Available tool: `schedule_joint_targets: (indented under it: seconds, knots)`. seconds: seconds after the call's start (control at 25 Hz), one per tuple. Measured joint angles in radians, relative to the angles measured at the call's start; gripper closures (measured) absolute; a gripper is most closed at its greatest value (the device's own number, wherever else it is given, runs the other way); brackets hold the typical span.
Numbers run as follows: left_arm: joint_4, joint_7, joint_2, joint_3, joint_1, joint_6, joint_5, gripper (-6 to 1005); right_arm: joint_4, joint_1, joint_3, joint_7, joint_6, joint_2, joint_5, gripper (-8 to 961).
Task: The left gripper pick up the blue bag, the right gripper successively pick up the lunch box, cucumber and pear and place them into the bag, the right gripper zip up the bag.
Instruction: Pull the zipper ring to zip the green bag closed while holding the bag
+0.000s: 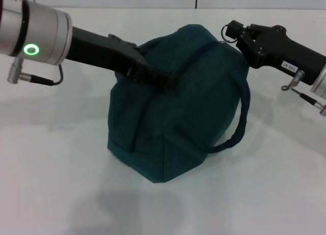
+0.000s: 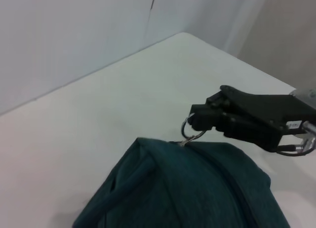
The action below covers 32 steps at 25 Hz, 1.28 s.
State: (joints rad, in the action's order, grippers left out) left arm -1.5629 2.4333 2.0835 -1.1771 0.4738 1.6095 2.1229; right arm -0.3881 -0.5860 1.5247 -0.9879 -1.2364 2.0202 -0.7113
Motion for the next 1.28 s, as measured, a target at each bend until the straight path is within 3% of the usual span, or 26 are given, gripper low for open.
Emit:
schedule_joint_targets:
  seconds: [0.32, 0.8, 1.28]
  knots:
    - [0.129, 0.023, -0.001, 0.140, 0.057, -0.005, -0.025, 110, 0.000, 0.000, 0.002, 0.000, -0.006, 0.000, 0.000, 944]
    - [0.178, 0.024, -0.001, 0.154, 0.069, -0.004, -0.029, 111, -0.002, -0.001, 0.000, 0.000, -0.006, 0.000, -0.004, 944]
    - [0.222, 0.009, -0.005, 0.162, 0.094, -0.007, -0.014, 345, -0.003, -0.001, -0.002, 0.000, -0.006, -0.001, 0.000, 944]
